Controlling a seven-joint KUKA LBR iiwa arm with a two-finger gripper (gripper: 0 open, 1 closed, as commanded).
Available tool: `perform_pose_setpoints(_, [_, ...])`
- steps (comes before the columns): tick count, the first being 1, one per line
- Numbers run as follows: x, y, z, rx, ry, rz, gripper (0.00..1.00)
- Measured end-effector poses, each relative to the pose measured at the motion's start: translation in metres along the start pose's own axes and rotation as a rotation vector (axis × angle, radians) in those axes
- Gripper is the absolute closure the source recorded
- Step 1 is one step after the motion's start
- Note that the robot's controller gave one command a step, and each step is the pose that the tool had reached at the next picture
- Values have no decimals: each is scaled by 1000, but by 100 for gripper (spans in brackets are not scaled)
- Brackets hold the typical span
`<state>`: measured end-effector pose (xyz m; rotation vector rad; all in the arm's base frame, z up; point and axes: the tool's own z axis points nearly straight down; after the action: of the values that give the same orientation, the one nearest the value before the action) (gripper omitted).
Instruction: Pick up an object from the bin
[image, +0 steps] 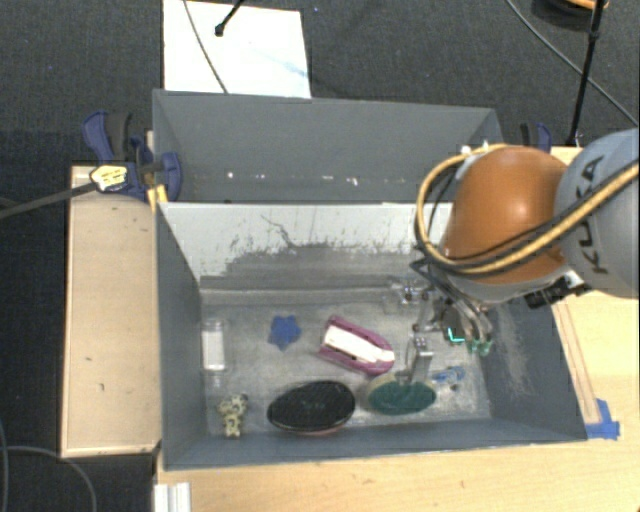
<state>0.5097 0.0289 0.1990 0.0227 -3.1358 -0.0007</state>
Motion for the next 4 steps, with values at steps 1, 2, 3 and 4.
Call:
perform_pose_setpoints(1, [30,-11,44,1,-4,-327,0])
perform_pose_setpoints(2, [29,-35,59,2,-2,-432,0])
perform_pose_setpoints(3, [27,-47,126,2,-21,-413,0])
perform_pose_setpoints(4, [29,-47,124,3,-12,-412,100])
